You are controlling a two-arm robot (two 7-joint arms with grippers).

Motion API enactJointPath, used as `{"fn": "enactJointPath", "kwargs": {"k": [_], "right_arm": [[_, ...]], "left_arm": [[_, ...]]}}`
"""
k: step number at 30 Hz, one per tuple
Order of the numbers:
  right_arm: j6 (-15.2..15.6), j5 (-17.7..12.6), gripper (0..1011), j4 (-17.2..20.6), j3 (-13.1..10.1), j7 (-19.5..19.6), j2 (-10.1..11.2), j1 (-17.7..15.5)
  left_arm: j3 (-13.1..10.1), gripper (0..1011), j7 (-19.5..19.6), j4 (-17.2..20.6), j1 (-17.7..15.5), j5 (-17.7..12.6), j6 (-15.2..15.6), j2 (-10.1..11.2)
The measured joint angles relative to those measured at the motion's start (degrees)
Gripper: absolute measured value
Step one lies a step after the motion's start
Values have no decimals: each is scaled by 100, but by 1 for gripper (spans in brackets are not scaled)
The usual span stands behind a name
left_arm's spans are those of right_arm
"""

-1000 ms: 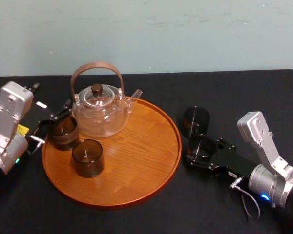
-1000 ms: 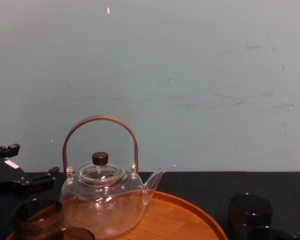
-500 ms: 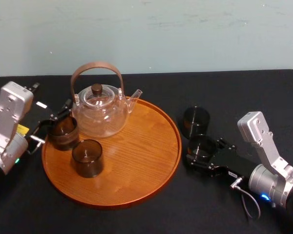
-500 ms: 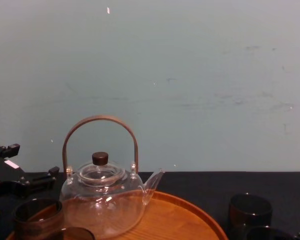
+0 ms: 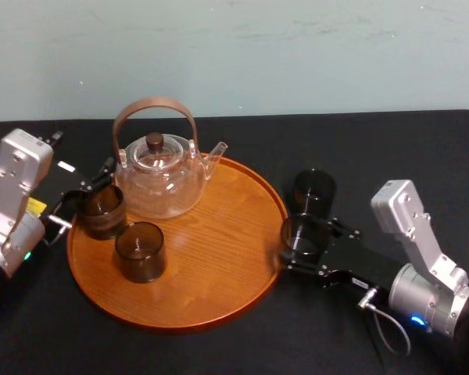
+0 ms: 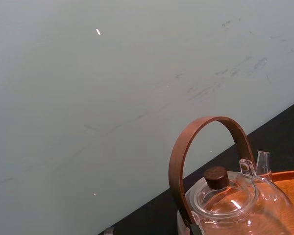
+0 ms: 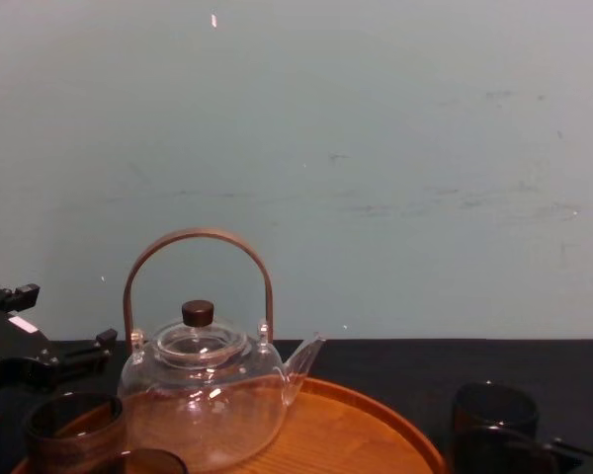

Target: Pick up the glass from the table and place it on the tray.

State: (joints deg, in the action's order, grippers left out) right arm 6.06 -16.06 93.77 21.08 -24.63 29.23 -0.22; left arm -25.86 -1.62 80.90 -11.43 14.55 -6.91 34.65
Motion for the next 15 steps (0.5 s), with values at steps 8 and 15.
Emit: {"fn": "enactJointPath", "kwargs": {"k": [8, 15], "right_arm": [[18, 197, 904, 142, 314, -59, -128, 106], [73, 399, 904, -67, 588, -63, -368, 371]], "left_arm": [[0, 1001, 0, 0, 0, 0, 0, 0], [0, 1001, 0, 0, 0, 0, 0, 0]]}}
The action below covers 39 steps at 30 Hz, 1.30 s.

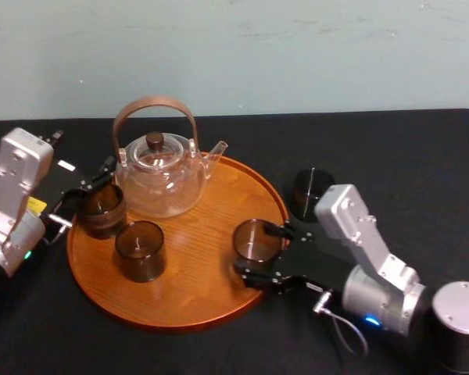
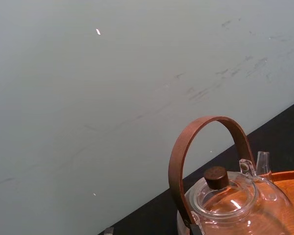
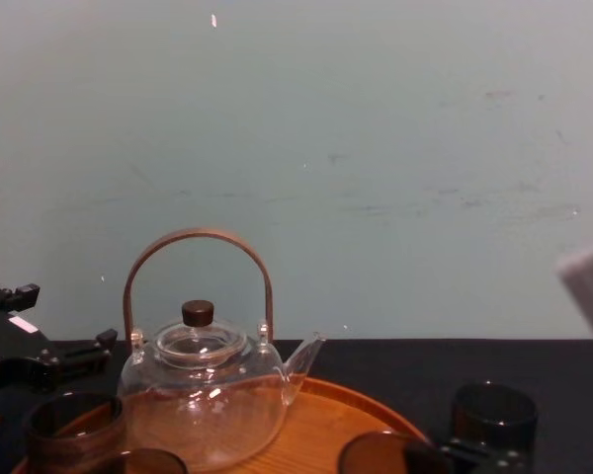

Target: Pick up the glass from the table and place it on the tray.

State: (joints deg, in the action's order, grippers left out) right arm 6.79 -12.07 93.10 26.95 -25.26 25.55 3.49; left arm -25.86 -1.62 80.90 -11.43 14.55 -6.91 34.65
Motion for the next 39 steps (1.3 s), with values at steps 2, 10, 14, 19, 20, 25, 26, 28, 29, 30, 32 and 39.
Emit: {"fn": "enactJointPath", "kwargs": {"k": [2, 10, 14, 19, 20, 25, 26, 28, 29, 30, 32, 39], "right_arm": [[11, 36, 904, -53, 46, 8, -57, 57], [51, 202, 904, -332, 254, -5, -316, 357], [56, 239, 904, -408, 315, -25, -386, 424], [84, 259, 904, -483, 360, -51, -451, 480], [89, 259, 904, -497, 365, -57, -457, 486], [119, 260, 904, -612, 402, -101, -491, 529], [126, 260, 904, -629, 405, -105, -495, 533], [133, 260, 904, -663, 410, -111, -501, 544], [135, 259, 904, -689, 411, -112, -505, 550], [135, 259, 904, -704, 414, -112, -508, 552], [136, 262, 904, -733, 419, -111, -512, 559], [136, 262, 904, -726, 418, -110, -512, 557]], "left_arm": [[0, 1001, 0, 0, 0, 0, 0, 0], [0, 1001, 0, 0, 0, 0, 0, 0], [0, 1001, 0, 0, 0, 0, 0, 0], [0, 1001, 0, 0, 0, 0, 0, 0], [0, 1001, 0, 0, 0, 0, 0, 0], [0, 1001, 0, 0, 0, 0, 0, 0], [0, 1001, 0, 0, 0, 0, 0, 0], [0, 1001, 0, 0, 0, 0, 0, 0], [0, 1001, 0, 0, 0, 0, 0, 0], [0, 1002, 0, 0, 0, 0, 0, 0], [0, 1001, 0, 0, 0, 0, 0, 0], [0, 1001, 0, 0, 0, 0, 0, 0]]}}
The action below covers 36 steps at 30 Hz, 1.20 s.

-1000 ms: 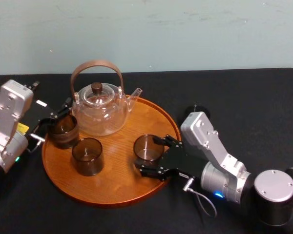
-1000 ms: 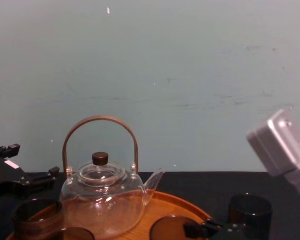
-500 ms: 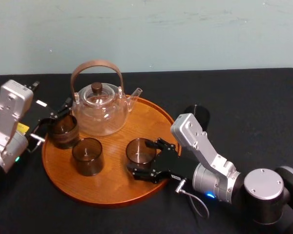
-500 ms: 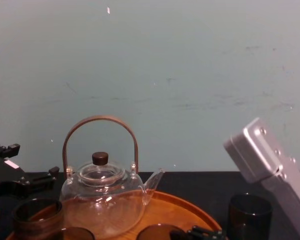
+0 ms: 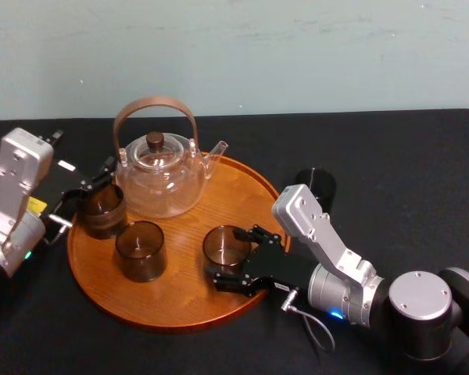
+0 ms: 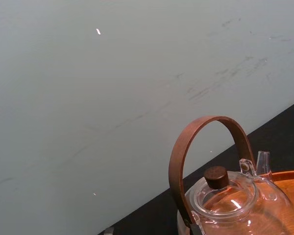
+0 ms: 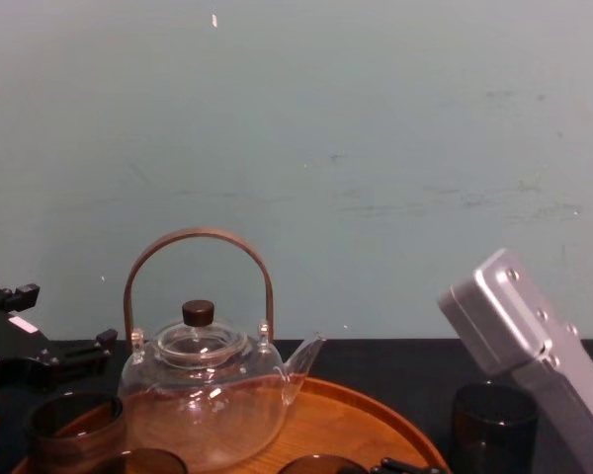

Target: Pick up the glass from the table and place it on the tray.

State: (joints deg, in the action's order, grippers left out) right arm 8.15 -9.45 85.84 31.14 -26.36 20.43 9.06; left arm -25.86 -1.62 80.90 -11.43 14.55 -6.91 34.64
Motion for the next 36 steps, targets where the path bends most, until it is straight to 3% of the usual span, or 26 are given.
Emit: {"fn": "enactJointPath", "kwargs": {"k": [6, 12, 21, 27, 36], "right_arm": [[-1, 0, 908, 9, -3, 1, 2, -3], [-4, -1, 1002, 16, -6, 2, 4, -6], [-50, -5, 1002, 59, -23, 3, 27, -29], [-302, -60, 1002, 450, -161, 9, 195, -204], [-559, -357, 1002, 1157, -559, 10, 600, -645]], "left_arm": [[0, 1001, 0, 0, 0, 0, 0, 0], [0, 1001, 0, 0, 0, 0, 0, 0], [0, 1001, 0, 0, 0, 0, 0, 0], [0, 1001, 1, 0, 0, 0, 0, 0], [0, 1001, 0, 0, 0, 0, 0, 0]]}}
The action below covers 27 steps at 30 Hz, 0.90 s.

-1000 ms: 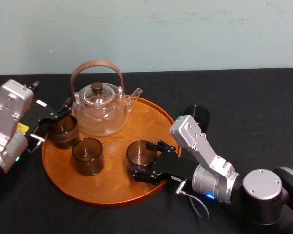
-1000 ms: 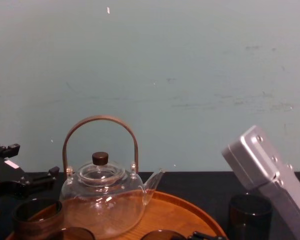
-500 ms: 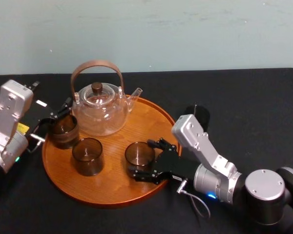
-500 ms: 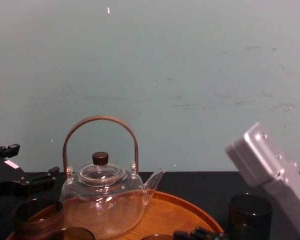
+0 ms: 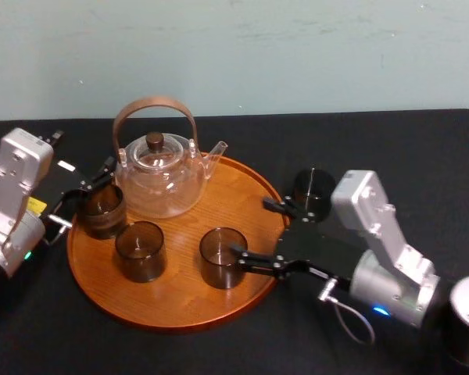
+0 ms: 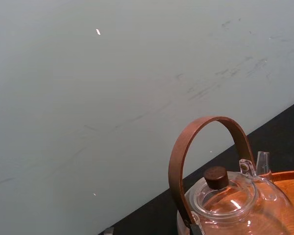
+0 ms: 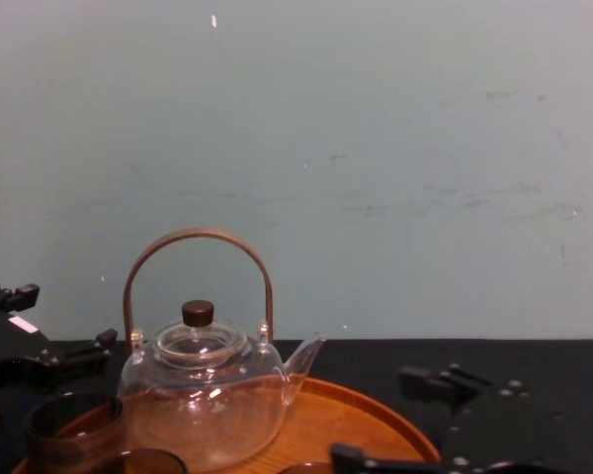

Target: Pick up the glass from the table and place it on the tray.

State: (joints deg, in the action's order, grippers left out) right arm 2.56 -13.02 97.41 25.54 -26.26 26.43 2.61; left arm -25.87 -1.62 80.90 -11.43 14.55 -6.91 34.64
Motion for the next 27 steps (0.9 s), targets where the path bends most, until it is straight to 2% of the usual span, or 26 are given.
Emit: {"fn": "enactJointPath", "kwargs": {"k": [8, 15, 21, 27], "right_arm": [[-64, -150, 1002, 123, -372, 181, 233, -336], [-143, -392, 1002, -66, -826, 277, 364, -550], [-136, -521, 1002, -429, -1120, 410, 327, -503], [-41, -555, 1002, -741, -1214, 457, 240, -316]], "left_arm": [[0, 1001, 0, 0, 0, 0, 0, 0], [0, 1001, 0, 0, 0, 0, 0, 0], [0, 1001, 0, 0, 0, 0, 0, 0], [0, 1001, 0, 0, 0, 0, 0, 0]]}}
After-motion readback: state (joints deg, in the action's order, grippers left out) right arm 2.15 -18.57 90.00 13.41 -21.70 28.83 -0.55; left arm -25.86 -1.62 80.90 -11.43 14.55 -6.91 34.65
